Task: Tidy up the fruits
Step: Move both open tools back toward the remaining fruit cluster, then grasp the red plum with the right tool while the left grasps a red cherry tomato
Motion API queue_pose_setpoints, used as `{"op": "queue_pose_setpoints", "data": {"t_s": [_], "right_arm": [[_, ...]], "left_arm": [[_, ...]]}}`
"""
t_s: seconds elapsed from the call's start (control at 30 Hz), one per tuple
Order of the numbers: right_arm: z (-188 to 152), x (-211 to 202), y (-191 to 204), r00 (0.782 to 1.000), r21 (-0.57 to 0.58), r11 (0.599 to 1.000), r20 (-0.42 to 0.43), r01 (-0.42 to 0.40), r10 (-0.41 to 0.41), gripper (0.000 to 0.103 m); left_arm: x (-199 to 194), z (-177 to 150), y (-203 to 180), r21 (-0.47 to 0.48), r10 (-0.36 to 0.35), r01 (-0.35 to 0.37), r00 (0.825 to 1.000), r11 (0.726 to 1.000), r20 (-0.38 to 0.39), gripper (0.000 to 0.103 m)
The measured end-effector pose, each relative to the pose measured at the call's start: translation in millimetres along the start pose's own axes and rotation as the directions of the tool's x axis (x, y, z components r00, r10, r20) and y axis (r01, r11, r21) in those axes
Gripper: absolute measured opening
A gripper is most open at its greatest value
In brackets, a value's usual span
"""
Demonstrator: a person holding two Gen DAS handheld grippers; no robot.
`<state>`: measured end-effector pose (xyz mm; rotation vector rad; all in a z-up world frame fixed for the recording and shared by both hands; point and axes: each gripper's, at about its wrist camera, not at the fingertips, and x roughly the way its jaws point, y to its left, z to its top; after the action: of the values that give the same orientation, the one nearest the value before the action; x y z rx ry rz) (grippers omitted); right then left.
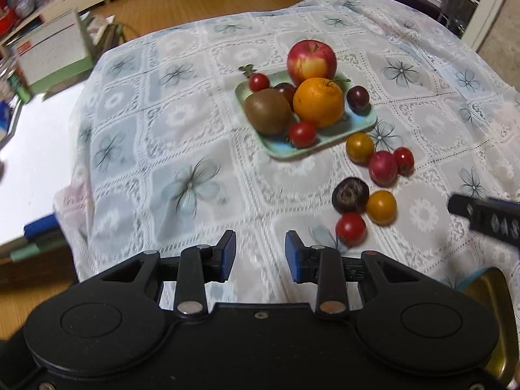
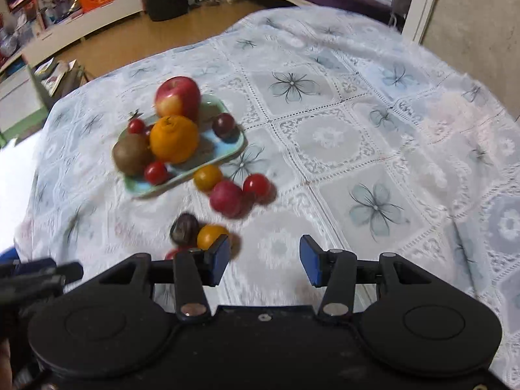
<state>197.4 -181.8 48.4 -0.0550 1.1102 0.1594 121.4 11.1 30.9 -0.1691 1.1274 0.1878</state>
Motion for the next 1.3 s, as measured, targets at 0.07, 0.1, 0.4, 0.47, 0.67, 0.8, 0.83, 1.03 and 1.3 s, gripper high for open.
{"op": "queue_pose_setpoints", "data": {"t_s": [0.07,0.1,0.4,0.47,0.67,0.8,0.83,1.03,1.3], "right_arm": [[13.7,17.5,-9.7,0.999,0.063,0.998,-0.027,-0.028,0.030,0.049],[19.7,24.1,-13.7,0.999,0.090,0.995,-0.027,-0.042,0.045,0.049],[59.8,93.7,-12.3,0.997,0.171,0.985,-0.069,-0.010,0.022,0.048],[62.9,104.4,-7.9,0.997,0.164,0.986,-0.081,-0.004,0.017,0.048],[64.5,128.4,2.2,0.991,0.134,0.990,-0.132,0.037,-0.019,0.047],[58.0,133.3,4.2,0.992,0.122,0.991,-0.124,0.053,-0.038,0.042],[57.8,132.0,1.8,0.992,0.126,0.991,-0.124,0.039,-0.023,0.037],[53.0,112.7,-15.7,0.992,0.184,0.983,-0.124,-0.012,0.036,0.029],[9.1,54.5,-38.8,0.996,0.224,0.972,-0.038,-0.064,0.075,0.030]], "left_arm": [[8.6,7.9,1.2,0.004,-0.017,0.017,1.000,1.000,-0.020,0.042],[12.1,10.6,2.3,0.003,-0.032,0.032,0.999,0.999,-0.028,0.042],[25.1,18.1,9.0,-0.061,-0.090,0.086,0.993,0.994,-0.075,0.042],[27.5,19.8,8.6,-0.068,-0.095,0.089,0.992,0.994,-0.081,0.042],[32.2,22.4,6.8,-0.082,-0.101,0.093,0.991,0.992,-0.093,0.042],[36.2,22.2,4.8,-0.082,-0.093,0.085,0.991,0.993,-0.100,0.042],[37.5,21.8,3.8,-0.080,-0.092,0.084,0.990,0.993,-0.102,0.042],[45.0,21.3,-4.9,-0.067,-0.094,0.087,0.990,0.994,-0.103,0.042],[60.7,15.0,-33.1,-0.005,-0.155,0.155,0.982,0.988,-0.110,0.042]]}}
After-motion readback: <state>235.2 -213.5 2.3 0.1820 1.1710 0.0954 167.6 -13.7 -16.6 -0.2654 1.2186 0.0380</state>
